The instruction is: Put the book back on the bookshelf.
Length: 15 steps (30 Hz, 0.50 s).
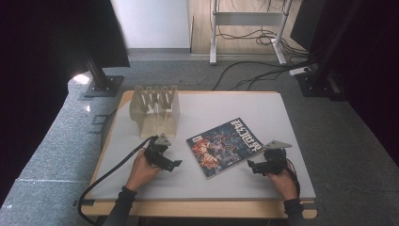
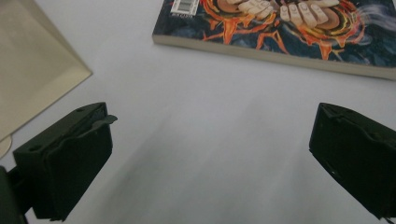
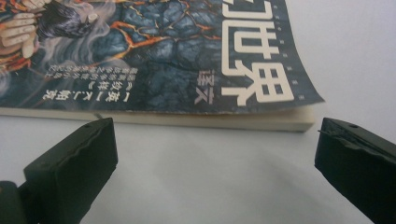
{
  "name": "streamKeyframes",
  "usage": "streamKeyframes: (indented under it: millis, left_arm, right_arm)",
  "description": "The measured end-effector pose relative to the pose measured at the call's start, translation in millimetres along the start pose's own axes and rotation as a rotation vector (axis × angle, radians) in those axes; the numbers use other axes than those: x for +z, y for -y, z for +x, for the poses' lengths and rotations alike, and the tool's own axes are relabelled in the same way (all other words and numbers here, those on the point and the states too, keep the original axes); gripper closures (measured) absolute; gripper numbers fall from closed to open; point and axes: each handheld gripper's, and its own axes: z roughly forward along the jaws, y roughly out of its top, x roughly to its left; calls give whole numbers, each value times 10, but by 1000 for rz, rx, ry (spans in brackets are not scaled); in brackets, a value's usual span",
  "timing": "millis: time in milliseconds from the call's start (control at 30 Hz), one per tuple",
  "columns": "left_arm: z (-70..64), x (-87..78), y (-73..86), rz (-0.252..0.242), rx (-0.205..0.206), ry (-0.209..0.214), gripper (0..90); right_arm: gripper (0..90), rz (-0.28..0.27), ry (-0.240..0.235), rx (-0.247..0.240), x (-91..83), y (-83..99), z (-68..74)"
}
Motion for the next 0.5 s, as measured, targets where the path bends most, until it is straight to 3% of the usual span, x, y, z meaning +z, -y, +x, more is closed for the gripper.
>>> streamKeyframes:
  millis: [500]
  left_arm:
    - [-41,252,-375,26,58,-2,0]
  right_arm:
    - [0,-22,-16,-14,92,-152,-25]
